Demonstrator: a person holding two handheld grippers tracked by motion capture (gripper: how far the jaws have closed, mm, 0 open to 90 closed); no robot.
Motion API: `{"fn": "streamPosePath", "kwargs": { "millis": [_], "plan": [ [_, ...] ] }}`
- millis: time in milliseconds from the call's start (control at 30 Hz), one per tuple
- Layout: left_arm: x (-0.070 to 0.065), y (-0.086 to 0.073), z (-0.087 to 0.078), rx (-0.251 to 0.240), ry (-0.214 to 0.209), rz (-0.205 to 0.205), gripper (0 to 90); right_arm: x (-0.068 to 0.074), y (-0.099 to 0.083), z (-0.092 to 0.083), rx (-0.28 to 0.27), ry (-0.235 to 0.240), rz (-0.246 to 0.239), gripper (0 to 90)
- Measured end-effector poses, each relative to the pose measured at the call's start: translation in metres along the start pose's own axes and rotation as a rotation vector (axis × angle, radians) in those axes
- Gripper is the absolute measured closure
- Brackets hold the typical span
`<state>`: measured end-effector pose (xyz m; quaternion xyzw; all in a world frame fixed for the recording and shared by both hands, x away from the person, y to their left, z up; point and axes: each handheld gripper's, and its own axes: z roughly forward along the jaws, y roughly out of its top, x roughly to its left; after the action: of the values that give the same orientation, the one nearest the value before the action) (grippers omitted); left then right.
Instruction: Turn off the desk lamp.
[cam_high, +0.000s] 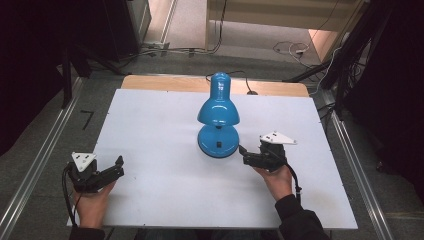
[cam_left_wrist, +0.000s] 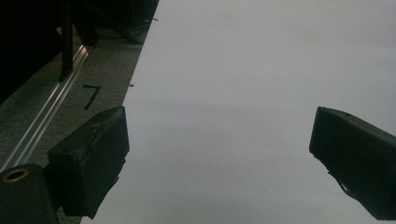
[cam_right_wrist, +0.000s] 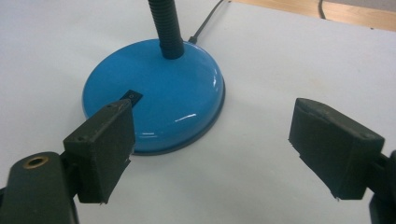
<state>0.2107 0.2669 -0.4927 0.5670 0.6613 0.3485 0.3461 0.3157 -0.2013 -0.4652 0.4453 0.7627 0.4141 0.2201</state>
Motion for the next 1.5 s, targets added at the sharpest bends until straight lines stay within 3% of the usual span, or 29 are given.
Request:
{"fn": "streamPosePath", "kwargs": {
  "millis": [400,700,1167,1233,1500],
  "plan": [
    [0.001,0.000,0.000,0.003,0.002,-0.001,5.4,-0.013,-0.009,-0.009,0.004,-0.032,0.002,12.9],
    [0.002,-0.001,-0.001,0.006,0.003,-0.004,5.4,-0.041,-0.027,-0.025,0.027,-0.079,0.031,12.9],
    [0.002,-0.001,0.000,0.010,0.001,-0.007,5.4,-0.098,-0.062,-0.064,0.025,-0.227,0.125,12.9],
    [0.002,-0.001,0.000,0.009,0.001,-0.010,5.4,-0.105,-0.066,-0.069,0.026,-0.245,0.149,12.8],
    [0.004,-0.001,-0.001,0.011,-0.003,-0.021,5.4,-0.123,-0.079,-0.079,0.035,-0.314,0.172,10.3]
  ]
}}
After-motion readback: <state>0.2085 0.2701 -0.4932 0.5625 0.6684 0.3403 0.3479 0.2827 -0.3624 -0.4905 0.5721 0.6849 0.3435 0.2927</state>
